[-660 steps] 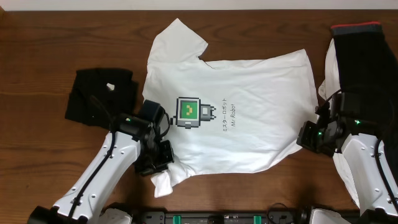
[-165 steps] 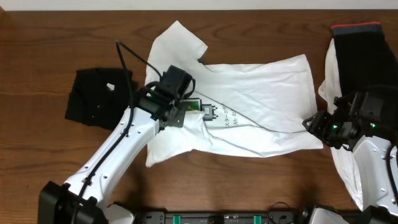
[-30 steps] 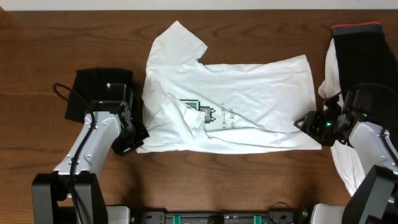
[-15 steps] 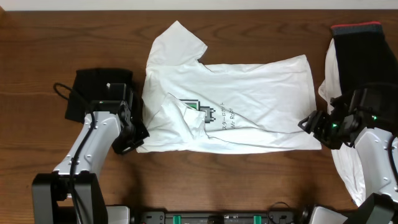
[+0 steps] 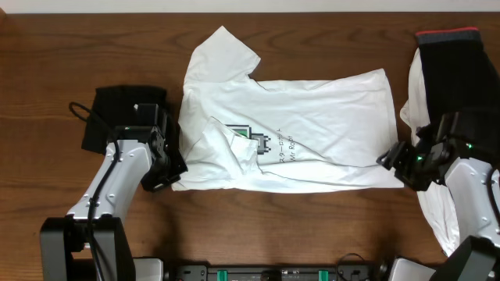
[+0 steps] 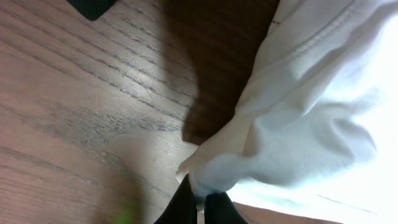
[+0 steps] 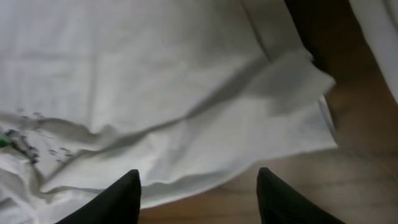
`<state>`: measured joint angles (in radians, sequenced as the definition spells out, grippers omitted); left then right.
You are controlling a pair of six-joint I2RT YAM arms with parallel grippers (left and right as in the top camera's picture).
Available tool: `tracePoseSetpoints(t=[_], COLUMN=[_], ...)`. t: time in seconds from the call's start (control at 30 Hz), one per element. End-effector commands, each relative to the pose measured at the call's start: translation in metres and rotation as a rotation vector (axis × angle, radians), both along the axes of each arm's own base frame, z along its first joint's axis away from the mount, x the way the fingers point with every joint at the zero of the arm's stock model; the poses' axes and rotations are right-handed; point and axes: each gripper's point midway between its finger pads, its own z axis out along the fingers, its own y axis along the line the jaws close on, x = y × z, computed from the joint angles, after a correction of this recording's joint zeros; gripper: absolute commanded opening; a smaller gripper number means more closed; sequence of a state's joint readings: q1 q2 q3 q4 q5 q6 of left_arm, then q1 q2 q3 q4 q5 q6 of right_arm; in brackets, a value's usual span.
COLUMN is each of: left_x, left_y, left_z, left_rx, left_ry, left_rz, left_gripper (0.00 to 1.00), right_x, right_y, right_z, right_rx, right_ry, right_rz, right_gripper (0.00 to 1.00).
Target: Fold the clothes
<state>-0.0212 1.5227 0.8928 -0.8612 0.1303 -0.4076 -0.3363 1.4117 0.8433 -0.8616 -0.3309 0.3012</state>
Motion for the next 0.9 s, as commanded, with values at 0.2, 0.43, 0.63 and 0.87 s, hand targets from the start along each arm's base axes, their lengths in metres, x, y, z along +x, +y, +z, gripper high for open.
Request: tracePoseSetpoints(t=[0.2, 0.43, 0.63, 0.87], left_x=[0.012, 0.021, 0.009, -0.003], left_y=[-0.011, -0.011, -0.01, -0.012], left_z=[0.023, 0.06, 0.073, 0.073], left_rx=[-0.067, -0.061, -0.06, -0.071], left_ry=[-0.062, -0.208, -0.221, -0.18], left_rz=[-0.097, -0.112, -0.112, -0.108], left_gripper=[0.09, 0.09, 0.56, 0.56], right_x=[-0.007, -0.012, -0.014, -0.017], right_y=[-0.014, -0.028, -0.037, -0.045], right_z=[-0.01, -0.013, -0.014, -0.014], right_rx=[-0.059, -0.14, -0.162, -0.158], right_ry=[0.078, 0.106, 0.111, 0.115], right_rz=[-0.046, -0.056, -0.066, -0.101], right_gripper=[0.55, 0.59, 0.65, 0.67])
